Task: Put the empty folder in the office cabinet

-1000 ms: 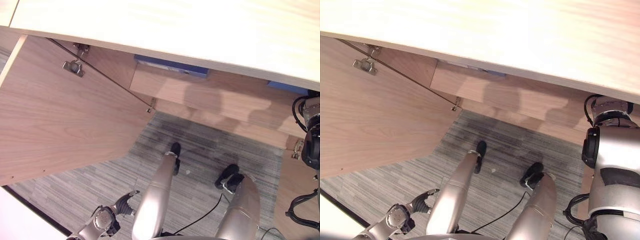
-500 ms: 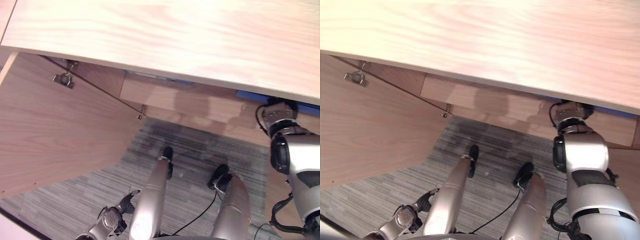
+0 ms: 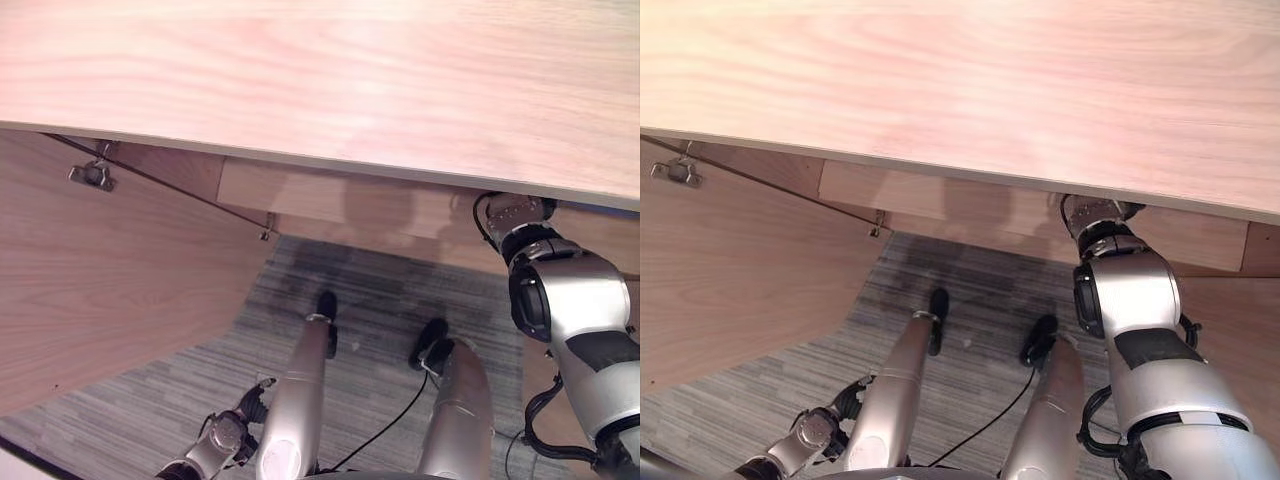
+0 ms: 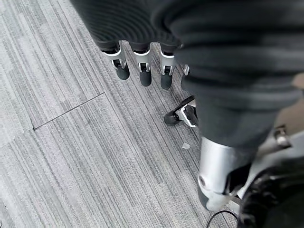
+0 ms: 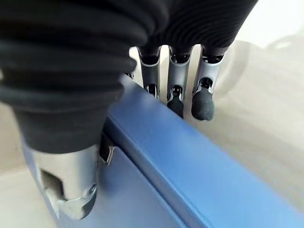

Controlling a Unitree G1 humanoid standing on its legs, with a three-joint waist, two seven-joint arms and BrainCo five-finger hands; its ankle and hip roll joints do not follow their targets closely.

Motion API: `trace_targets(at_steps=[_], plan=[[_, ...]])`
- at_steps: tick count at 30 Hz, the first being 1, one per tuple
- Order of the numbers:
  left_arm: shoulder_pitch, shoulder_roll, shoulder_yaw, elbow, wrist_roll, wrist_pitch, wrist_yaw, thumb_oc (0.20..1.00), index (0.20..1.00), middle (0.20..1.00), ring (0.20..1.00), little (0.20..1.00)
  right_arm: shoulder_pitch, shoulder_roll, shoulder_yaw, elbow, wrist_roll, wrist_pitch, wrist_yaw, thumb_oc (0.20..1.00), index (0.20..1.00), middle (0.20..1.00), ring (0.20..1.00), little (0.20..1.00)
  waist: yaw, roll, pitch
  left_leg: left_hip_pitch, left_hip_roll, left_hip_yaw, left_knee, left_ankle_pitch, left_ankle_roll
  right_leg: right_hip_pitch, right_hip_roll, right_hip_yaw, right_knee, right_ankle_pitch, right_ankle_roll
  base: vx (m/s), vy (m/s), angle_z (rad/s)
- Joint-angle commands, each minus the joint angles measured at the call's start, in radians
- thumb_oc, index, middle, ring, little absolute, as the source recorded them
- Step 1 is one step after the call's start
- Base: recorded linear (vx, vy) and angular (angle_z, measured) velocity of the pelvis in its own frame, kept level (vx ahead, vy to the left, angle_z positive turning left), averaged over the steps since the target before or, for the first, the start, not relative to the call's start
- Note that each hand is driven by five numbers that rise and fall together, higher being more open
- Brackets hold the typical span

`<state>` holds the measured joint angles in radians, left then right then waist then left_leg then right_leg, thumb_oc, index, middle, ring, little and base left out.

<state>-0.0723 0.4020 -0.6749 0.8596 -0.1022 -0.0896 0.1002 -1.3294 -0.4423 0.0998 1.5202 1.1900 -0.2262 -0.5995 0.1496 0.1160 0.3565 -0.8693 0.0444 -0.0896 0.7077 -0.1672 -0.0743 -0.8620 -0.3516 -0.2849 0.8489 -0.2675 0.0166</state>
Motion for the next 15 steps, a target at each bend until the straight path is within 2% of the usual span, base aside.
trace_targets(at_steps=[1,10,11,12,13,14,15], plan=[[-0.051,0.070,0.040,-0.035,-0.040,-0.020,0.013,1.000,1.000,1.000,1.000,1.000,-0.111,-0.036,0.024,-0.104,-0.082,0.016,0.067,1.000,1.000,1.000,1.000,1.000,0.038,-0.011,0.094,0.100,0.023,-0.039,-0.018,-0.144,0.010,0.106,0.036,0.026,0.002,-0.104,0.073,0.00,0.000,0.00],[0.025,0.120,0.072,-0.101,-0.049,-0.026,-0.038,1.000,1.000,1.000,1.000,1.000,-0.131,-0.072,0.092,-0.257,-0.173,-0.018,0.110,1.000,1.000,1.000,1.000,1.000,0.031,-0.017,0.094,0.119,0.027,-0.032,-0.036,-0.138,0.008,0.121,0.038,0.025,-0.009,-0.095,0.075,0.00,0.009,-0.07],[0.024,0.126,0.074,-0.097,-0.041,-0.028,-0.053,1.000,1.000,1.000,1.000,1.000,-0.145,-0.105,0.094,-0.233,-0.171,0.006,0.136,1.000,1.000,1.000,1.000,1.000,0.033,-0.018,0.091,0.123,0.027,-0.034,-0.039,-0.138,0.007,0.125,0.038,0.025,-0.011,-0.097,0.075,0.02,-0.059,-0.03],[0.028,0.142,0.063,-0.091,-0.025,-0.042,-0.073,1.000,1.000,1.000,1.000,1.000,-0.178,-0.195,0.101,-0.119,-0.173,0.051,0.167,1.000,1.000,1.000,1.000,1.000,0.046,-0.016,0.084,0.126,0.025,-0.040,-0.040,-0.139,0.006,0.137,0.031,0.019,-0.012,-0.101,0.078,0.02,-0.065,0.02],[0.027,0.143,0.061,-0.092,-0.025,-0.043,-0.073,1.000,1.000,1.000,1.000,1.000,-0.183,-0.200,0.102,-0.110,-0.171,0.052,0.175,1.000,1.000,1.000,1.000,1.000,0.047,-0.015,0.085,0.127,0.025,-0.041,-0.040,-0.139,0.006,0.138,0.031,0.017,-0.012,-0.101,0.078,0.03,-0.094,0.13],[0.051,0.154,0.051,-0.106,-0.013,-0.049,-0.092,1.000,1.000,1.000,1.000,1.000,-0.179,-0.250,0.101,-0.051,-0.163,0.082,0.204,1.000,1.000,1.000,1.000,1.000,0.062,-0.008,0.082,0.128,0.024,-0.046,-0.040,-0.139,0.006,0.144,0.026,0.012,-0.011,-0.103,0.081,0.01,-0.052,0.16],[0.059,0.155,0.049,-0.105,-0.006,-0.049,-0.098,1.000,1.000,1.000,1.000,1.000,-0.171,-0.264,0.097,-0.035,-0.163,0.088,0.211,1.000,1.000,1.000,1.000,1.000,0.067,-0.005,0.082,0.128,0.024,-0.048,-0.040,-0.139,0.006,0.147,0.025,0.010,-0.011,-0.104,0.081,0.01,-0.069,0.16]])
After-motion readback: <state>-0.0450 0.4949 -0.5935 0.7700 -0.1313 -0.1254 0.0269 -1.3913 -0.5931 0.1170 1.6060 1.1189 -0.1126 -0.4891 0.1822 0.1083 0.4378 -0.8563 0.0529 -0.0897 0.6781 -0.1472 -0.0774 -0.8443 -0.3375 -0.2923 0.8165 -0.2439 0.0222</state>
